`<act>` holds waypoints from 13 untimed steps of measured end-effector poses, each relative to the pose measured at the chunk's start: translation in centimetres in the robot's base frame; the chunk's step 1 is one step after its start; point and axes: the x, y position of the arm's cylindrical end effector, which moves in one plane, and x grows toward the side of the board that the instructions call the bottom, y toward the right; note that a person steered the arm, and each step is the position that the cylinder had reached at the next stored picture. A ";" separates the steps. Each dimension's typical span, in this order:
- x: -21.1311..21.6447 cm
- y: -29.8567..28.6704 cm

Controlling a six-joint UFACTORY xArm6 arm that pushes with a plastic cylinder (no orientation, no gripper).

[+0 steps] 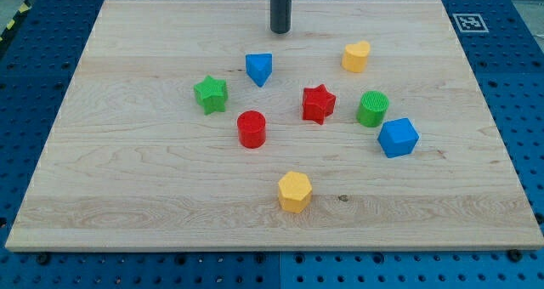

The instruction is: Slide the heart above the triangle

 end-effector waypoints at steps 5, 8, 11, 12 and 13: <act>0.0 0.2; 0.1 1.4; 1.9 8.3; 1.9 13.3; 3.4 16.7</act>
